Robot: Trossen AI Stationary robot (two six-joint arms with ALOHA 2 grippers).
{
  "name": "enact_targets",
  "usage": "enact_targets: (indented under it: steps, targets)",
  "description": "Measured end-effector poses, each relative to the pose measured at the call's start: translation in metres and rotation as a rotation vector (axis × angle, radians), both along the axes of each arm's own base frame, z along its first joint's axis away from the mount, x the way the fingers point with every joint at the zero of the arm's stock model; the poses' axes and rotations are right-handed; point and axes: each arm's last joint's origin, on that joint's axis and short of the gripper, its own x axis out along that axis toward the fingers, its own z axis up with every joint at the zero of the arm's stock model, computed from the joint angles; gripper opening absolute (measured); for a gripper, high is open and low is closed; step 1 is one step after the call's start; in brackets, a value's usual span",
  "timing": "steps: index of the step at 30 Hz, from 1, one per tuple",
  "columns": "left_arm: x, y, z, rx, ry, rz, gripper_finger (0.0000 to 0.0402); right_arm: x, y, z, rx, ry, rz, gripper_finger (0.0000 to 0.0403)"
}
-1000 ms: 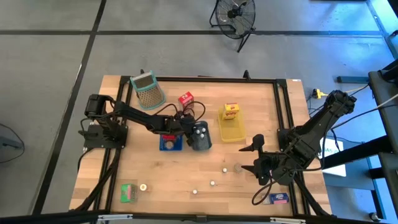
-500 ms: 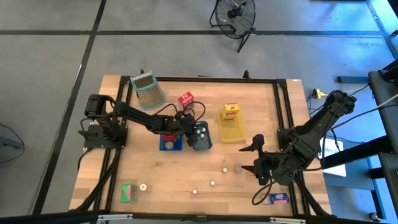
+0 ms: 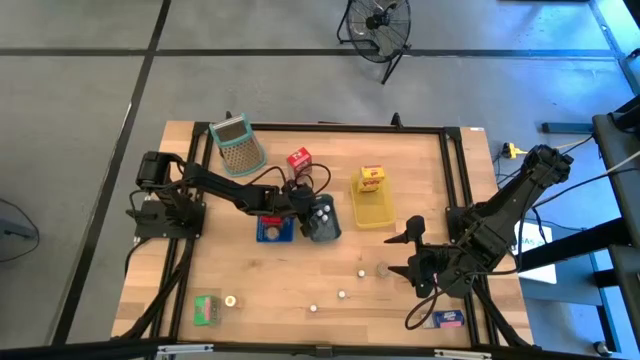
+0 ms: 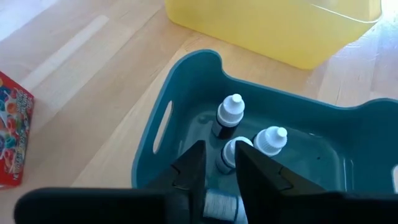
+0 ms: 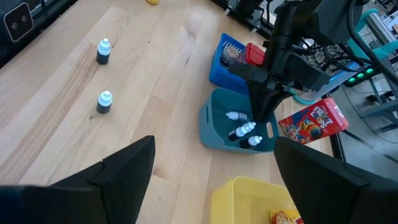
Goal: Pick & Place Kitchen Items
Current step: Put the red cereal box into the yellow bin
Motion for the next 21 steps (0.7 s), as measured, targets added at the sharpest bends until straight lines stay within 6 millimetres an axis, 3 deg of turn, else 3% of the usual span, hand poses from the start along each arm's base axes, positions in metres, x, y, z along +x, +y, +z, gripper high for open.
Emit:
enact_targets:
  steps: [21]
  targets:
    - [0.0064,-0.0008,0.0080,0.003,-0.024,-0.049,0.0104,-0.0001,-0.0002,-0.0002,-0.002,0.002,0.000,0.0332]
